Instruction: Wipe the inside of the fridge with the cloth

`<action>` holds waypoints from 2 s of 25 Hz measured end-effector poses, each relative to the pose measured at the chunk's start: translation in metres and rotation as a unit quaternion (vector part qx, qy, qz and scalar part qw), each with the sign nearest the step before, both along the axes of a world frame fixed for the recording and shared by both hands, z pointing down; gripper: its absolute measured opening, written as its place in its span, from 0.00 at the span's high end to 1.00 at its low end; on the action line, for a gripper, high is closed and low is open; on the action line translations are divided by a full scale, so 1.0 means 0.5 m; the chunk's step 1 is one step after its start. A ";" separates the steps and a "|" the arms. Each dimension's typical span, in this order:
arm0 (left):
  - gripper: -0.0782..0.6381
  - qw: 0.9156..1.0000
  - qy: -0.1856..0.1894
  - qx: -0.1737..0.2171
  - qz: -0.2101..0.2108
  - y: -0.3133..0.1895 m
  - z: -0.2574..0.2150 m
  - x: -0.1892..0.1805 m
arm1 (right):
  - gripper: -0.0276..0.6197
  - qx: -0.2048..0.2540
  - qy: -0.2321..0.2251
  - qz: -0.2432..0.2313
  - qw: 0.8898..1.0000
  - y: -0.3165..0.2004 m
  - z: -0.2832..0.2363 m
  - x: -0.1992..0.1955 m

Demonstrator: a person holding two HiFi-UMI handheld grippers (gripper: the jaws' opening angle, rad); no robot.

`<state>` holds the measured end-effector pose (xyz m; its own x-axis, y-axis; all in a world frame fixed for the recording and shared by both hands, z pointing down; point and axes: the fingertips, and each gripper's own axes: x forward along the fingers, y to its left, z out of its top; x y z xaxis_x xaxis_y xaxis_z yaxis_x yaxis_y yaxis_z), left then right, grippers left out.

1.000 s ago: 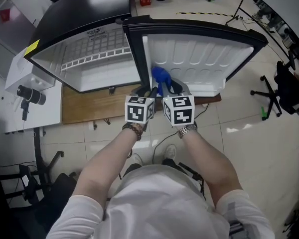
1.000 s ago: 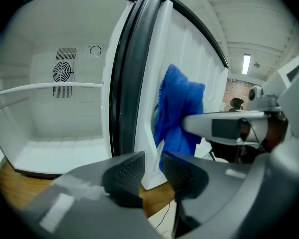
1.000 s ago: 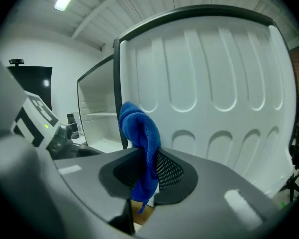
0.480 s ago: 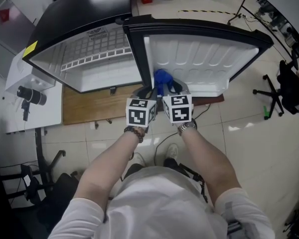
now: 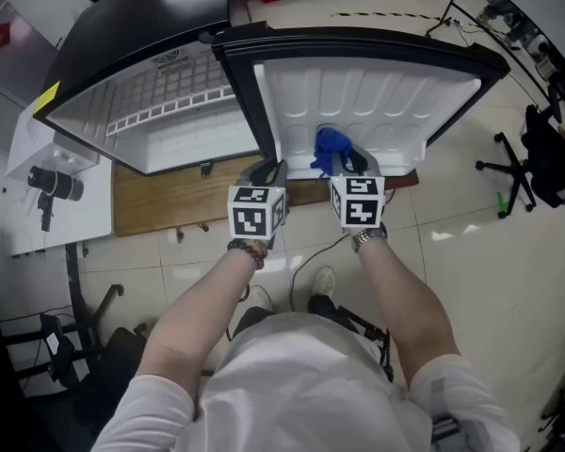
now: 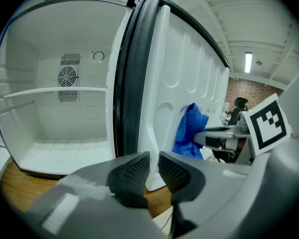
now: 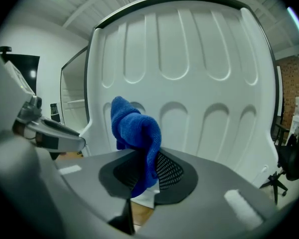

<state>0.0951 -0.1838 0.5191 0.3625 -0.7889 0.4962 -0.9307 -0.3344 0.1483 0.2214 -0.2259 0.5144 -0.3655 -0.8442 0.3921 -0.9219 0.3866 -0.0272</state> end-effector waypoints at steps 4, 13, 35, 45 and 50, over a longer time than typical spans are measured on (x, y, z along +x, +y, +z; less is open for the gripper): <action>0.81 1.000 -0.003 0.001 -0.004 0.000 -0.001 0.001 | 0.87 0.000 0.005 0.022 1.000 -0.002 0.004 0.053; 0.82 1.000 0.002 0.003 -0.013 0.003 -0.002 -0.002 | 0.87 -0.003 0.013 0.079 0.997 -0.006 0.005 0.192; 0.82 1.000 0.006 0.004 -0.030 0.003 0.000 -0.002 | 0.87 -0.003 0.008 0.169 0.986 0.013 -0.035 0.350; 0.82 1.000 0.011 0.004 -0.021 0.001 -0.002 0.002 | 0.87 0.025 -0.025 0.074 0.997 0.085 -0.092 0.199; 0.82 1.000 0.012 0.001 -0.011 0.001 -0.001 0.001 | 0.87 0.012 -0.051 -0.009 0.999 0.126 -0.082 0.025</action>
<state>0.0957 -0.1833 0.5188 0.3565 -0.7981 0.4857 -0.9341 -0.3140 0.1697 0.2341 -0.1629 0.4737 -0.4186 -0.8455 0.3316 -0.9073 0.4053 -0.1118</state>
